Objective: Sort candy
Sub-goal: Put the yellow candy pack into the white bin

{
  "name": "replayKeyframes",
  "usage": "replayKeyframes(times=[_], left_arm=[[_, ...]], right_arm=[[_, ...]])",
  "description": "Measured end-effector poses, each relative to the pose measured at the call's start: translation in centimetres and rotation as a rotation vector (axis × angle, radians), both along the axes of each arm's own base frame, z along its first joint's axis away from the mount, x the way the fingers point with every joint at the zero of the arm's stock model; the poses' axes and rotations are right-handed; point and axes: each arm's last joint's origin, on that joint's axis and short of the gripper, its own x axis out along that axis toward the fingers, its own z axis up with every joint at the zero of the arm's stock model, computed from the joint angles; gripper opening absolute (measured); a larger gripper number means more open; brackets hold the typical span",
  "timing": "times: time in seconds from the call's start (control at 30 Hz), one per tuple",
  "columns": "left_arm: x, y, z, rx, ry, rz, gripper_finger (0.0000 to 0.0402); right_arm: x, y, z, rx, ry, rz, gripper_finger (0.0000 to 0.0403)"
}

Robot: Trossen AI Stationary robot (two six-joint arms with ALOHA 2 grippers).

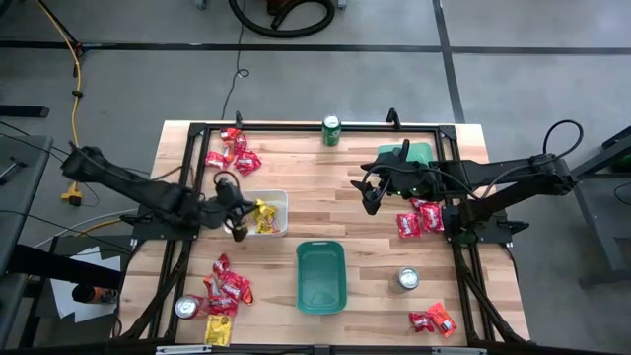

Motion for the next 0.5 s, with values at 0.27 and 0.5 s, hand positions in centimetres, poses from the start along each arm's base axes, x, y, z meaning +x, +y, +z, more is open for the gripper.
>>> replayKeyframes(times=[0.27, 0.5], left_arm=[[1.5, 1.2, -0.8, -0.062, 0.074, -0.010, 0.0060], [1.5, 2.5, 0.7, -0.103, 0.149, 0.025, 0.0150]], right_arm=[[0.0, 0.0, 0.0, 0.018, -0.010, -0.011, 0.0256], [0.0, 0.0, 0.0, 0.018, -0.009, -0.011, 0.0256]])
